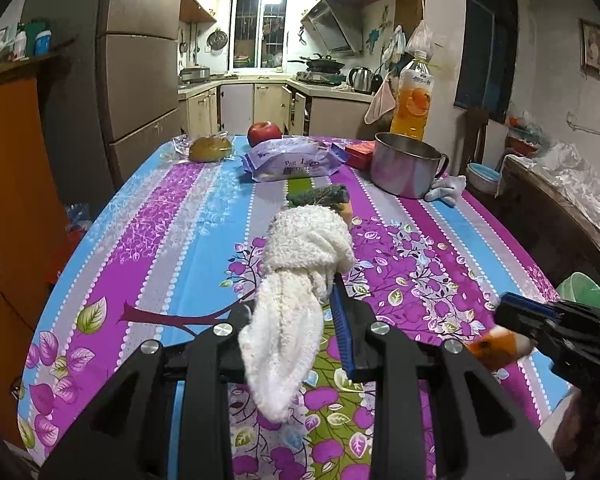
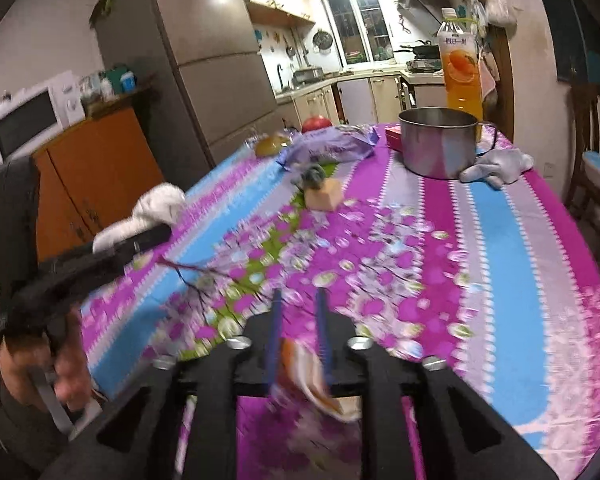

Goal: Collect trash
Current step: 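Lift the white cloth and orange packet off the table with both grippers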

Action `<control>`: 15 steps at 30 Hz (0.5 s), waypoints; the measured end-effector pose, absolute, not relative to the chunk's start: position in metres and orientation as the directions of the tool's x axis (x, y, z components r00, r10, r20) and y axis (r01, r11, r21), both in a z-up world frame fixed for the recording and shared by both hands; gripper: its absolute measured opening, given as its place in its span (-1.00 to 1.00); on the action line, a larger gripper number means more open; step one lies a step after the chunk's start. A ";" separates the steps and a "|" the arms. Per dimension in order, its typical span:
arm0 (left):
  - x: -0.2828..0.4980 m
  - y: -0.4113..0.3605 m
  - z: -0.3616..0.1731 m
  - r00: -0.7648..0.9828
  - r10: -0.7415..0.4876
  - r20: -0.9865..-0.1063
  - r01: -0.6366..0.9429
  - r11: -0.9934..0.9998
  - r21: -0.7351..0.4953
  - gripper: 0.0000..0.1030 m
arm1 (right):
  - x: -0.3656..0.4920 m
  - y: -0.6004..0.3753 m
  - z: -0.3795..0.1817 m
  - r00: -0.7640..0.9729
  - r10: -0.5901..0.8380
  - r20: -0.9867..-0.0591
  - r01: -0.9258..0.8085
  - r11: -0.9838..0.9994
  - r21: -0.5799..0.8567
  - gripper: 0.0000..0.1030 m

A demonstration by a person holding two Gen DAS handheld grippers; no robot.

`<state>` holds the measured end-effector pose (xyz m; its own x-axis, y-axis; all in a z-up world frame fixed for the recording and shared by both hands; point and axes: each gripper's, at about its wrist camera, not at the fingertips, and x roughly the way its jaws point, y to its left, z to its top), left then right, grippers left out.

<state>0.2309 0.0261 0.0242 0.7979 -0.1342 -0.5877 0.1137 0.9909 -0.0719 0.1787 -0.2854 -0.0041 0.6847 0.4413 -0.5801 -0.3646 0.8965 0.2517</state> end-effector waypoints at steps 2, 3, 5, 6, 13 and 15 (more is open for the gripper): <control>0.230 0.028 0.025 0.801 -0.139 -0.582 0.116 0.990 -0.077 -0.46 | 0.171 -0.291 -0.006 0.649 0.442 -0.620 -0.400 0.891 0.216 0.21; 0.230 0.029 0.025 0.802 -0.141 -0.581 0.116 0.990 -0.079 -0.46 | 0.165 -0.293 -0.006 0.642 0.428 -0.636 -0.408 0.893 0.189 0.24; 0.230 0.030 0.024 0.800 -0.146 -0.582 0.117 0.989 -0.086 -0.46 | 0.154 -0.299 -0.008 0.614 0.423 -0.666 -0.435 0.886 0.161 0.24; 0.230 0.031 0.024 0.797 -0.154 -0.584 0.119 0.988 -0.098 -0.46 | 0.149 -0.299 -0.009 0.603 0.425 -0.675 -0.458 0.877 0.144 0.24; 0.225 0.029 0.019 0.787 -0.175 -0.591 0.135 0.985 -0.111 -0.45 | 0.109 -0.262 -0.018 0.517 0.427 -0.742 -0.655 0.755 -0.021 0.09; 0.223 0.030 0.019 0.788 -0.177 -0.590 0.138 0.984 -0.111 -0.45 | 0.107 -0.262 -0.018 0.549 0.409 -0.729 -0.641 0.766 -0.053 0.08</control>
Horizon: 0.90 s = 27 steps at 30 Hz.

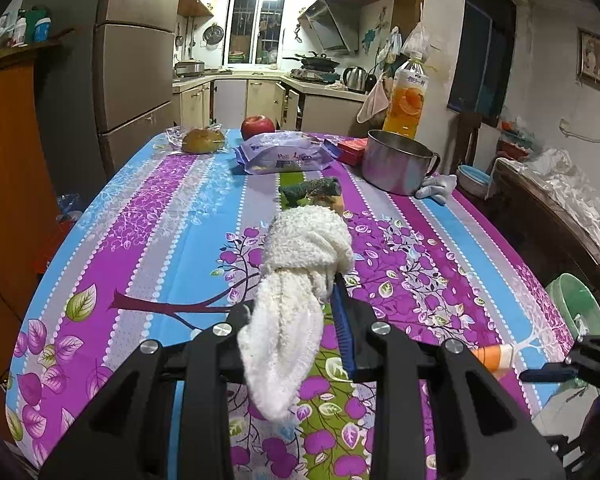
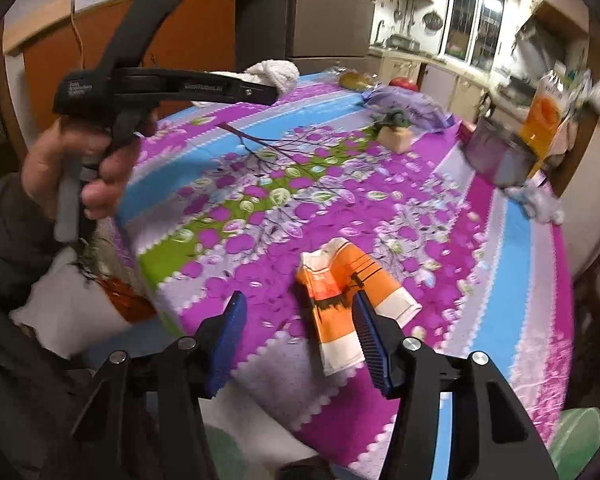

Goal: Collect trash
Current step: 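Lift the white cloth and orange packet off the table with both grippers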

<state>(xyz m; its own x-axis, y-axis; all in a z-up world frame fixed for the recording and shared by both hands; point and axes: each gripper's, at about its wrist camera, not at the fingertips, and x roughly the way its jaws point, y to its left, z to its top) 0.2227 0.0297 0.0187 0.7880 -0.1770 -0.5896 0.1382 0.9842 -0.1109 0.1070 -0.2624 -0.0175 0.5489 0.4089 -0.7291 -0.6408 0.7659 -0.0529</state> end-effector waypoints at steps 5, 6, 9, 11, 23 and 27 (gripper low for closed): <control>0.222 0.029 0.015 0.779 -0.189 -0.598 0.146 0.982 -0.120 -0.45 | 0.109 -0.272 -0.016 0.547 0.446 -0.708 -0.643 0.766 -0.013 0.01; 0.221 0.028 0.015 0.779 -0.188 -0.598 0.146 0.982 -0.119 -0.45 | 0.106 -0.266 -0.019 0.528 0.450 -0.720 -0.668 0.744 -0.024 -0.02; 0.221 0.025 0.013 0.777 -0.194 -0.599 0.147 0.981 -0.127 -0.45 | 0.103 -0.249 -0.033 0.499 0.430 -0.752 -0.705 0.706 -0.065 -0.11; 0.220 0.022 0.011 0.775 -0.196 -0.600 0.151 0.981 -0.125 -0.45 | 0.107 -0.244 -0.043 0.509 0.404 -0.760 -0.697 0.711 -0.089 -0.15; 0.215 0.006 -0.005 0.764 -0.194 -0.615 0.170 0.980 -0.098 -0.45 | 0.127 -0.246 -0.065 0.595 0.325 -0.735 -0.585 0.803 -0.118 -0.68; 0.209 0.000 -0.004 0.782 -0.175 -0.599 0.163 0.984 -0.074 -0.45 | 0.129 -0.258 -0.054 0.656 0.327 -0.680 -0.509 0.857 -0.079 -0.88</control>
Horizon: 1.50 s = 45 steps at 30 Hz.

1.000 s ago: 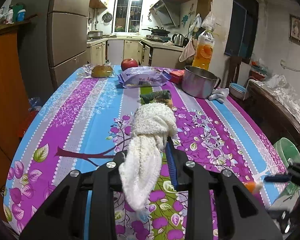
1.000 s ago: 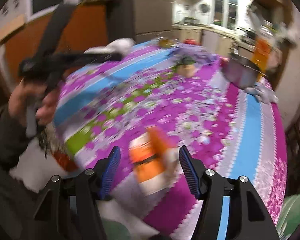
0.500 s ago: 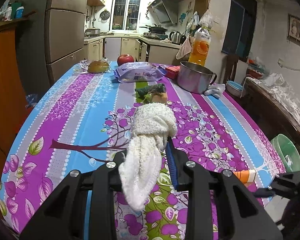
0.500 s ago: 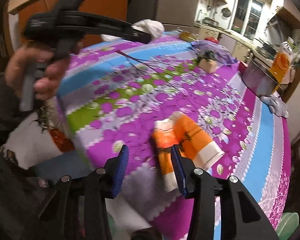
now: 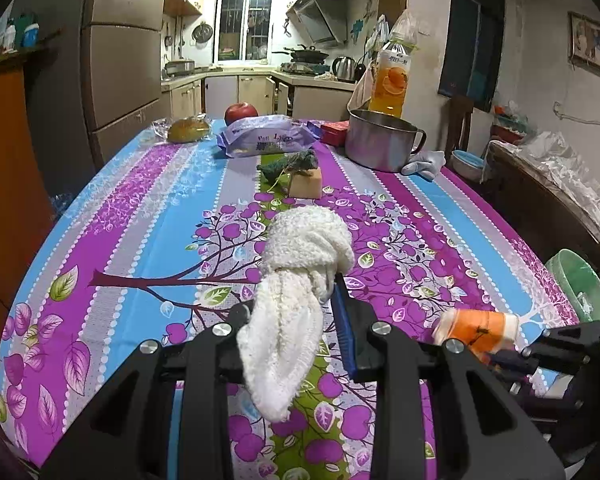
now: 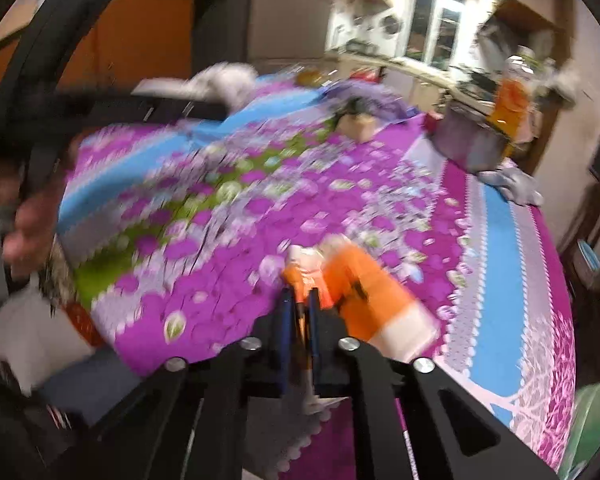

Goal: Collect trash
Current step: 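Lift the white cloth and orange packet off the table with both grippers, then carry the white cloth and orange packet over the green bin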

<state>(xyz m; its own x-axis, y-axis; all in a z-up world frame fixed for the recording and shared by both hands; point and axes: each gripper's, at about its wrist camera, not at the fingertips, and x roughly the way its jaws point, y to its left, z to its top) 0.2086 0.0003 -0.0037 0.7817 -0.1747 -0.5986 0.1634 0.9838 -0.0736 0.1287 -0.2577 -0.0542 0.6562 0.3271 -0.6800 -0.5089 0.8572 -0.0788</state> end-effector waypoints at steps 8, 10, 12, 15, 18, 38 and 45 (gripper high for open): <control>0.196 -0.001 0.015 0.837 -0.077 -0.542 0.090 0.996 -0.003 -0.45 | 0.135 -0.271 -0.005 0.798 0.350 -0.491 -0.378 0.925 0.045 -0.88; 0.193 -0.002 0.023 0.853 -0.048 -0.520 0.066 0.998 0.016 -0.45 | 0.135 -0.272 0.008 0.832 0.338 -0.441 -0.345 0.936 0.065 -0.88; 0.189 -0.004 0.032 0.870 -0.016 -0.494 0.043 0.998 0.043 -0.45 | 0.134 -0.269 0.021 0.870 0.308 -0.385 -0.311 0.949 0.057 -0.88; 0.186 -0.006 0.039 0.878 0.002 -0.479 0.028 0.998 0.055 -0.45 | 0.131 -0.265 0.037 0.904 0.274 -0.328 -0.276 0.960 0.040 -0.88; 0.186 -0.008 0.041 0.877 0.007 -0.481 0.022 0.998 0.055 -0.45 | 0.132 -0.264 0.046 0.915 0.256 -0.311 -0.257 0.966 0.040 -0.88; 0.175 -0.012 0.048 0.885 -0.006 -0.466 0.024 0.999 0.032 -0.45 | 0.115 -0.270 0.056 0.930 0.214 -0.300 -0.204 0.977 0.064 -0.88; 0.176 -0.032 0.054 0.888 -0.043 -0.458 0.067 0.997 0.036 -0.45 | 0.105 -0.291 0.064 0.940 0.175 -0.293 -0.160 0.984 0.073 -0.88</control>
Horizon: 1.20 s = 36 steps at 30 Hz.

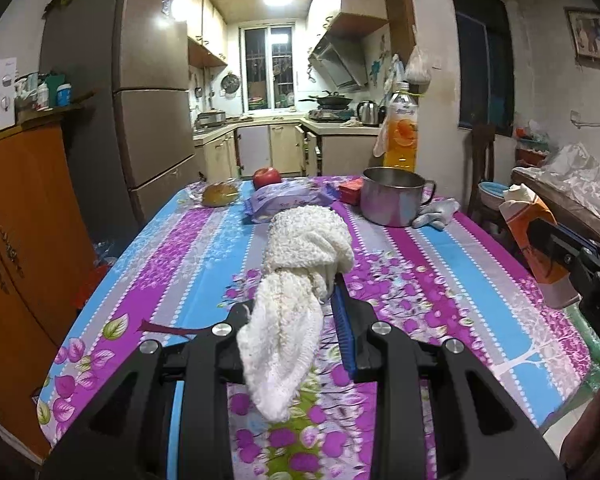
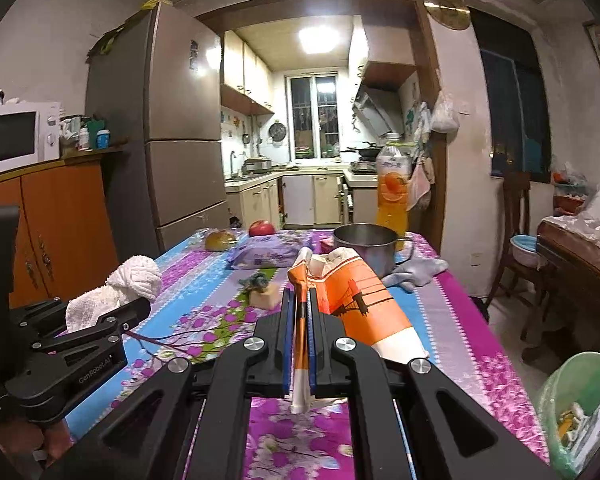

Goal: Collect trash
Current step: 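Carry the white cloth and orange packet over the green bin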

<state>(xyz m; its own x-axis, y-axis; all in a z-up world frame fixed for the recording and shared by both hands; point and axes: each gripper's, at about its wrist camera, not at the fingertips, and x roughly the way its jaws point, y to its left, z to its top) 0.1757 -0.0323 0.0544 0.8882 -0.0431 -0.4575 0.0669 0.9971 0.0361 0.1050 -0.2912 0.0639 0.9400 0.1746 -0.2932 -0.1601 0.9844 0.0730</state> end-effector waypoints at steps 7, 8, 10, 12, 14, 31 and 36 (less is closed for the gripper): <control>0.179 -0.084 0.062 0.883 -0.141 -0.447 0.174 0.984 0.033 -0.45 | 0.087 -0.341 0.073 0.951 0.071 -0.300 -0.051 0.996 0.073 -0.88; 0.179 -0.092 0.062 0.880 -0.158 -0.447 0.191 0.981 0.031 -0.45 | 0.084 -0.348 0.073 0.952 0.057 -0.302 -0.037 0.997 0.073 -0.88; 0.180 -0.111 0.063 0.874 -0.193 -0.446 0.229 0.973 0.028 -0.45 | 0.076 -0.367 0.074 0.952 0.018 -0.307 0.005 0.997 0.073 -0.88; 0.180 -0.131 0.065 0.867 -0.227 -0.443 0.266 0.964 0.027 -0.45 | 0.069 -0.385 0.076 0.951 -0.018 -0.309 0.041 0.997 0.071 -0.88; 0.180 -0.150 0.066 0.858 -0.259 -0.444 0.301 0.953 0.026 -0.45 | 0.061 -0.405 0.077 0.950 -0.052 -0.309 0.078 0.994 0.070 -0.88; 0.180 -0.293 0.058 0.750 -0.451 -0.483 0.535 0.844 0.044 -0.45 | 0.007 -0.575 0.066 0.878 -0.239 -0.414 0.314 0.942 0.121 -0.88; 0.188 -0.340 0.049 0.679 -0.501 -0.537 0.607 0.794 0.027 -0.45 | 0.005 -0.631 0.052 0.831 -0.264 -0.490 0.379 0.913 0.152 -0.88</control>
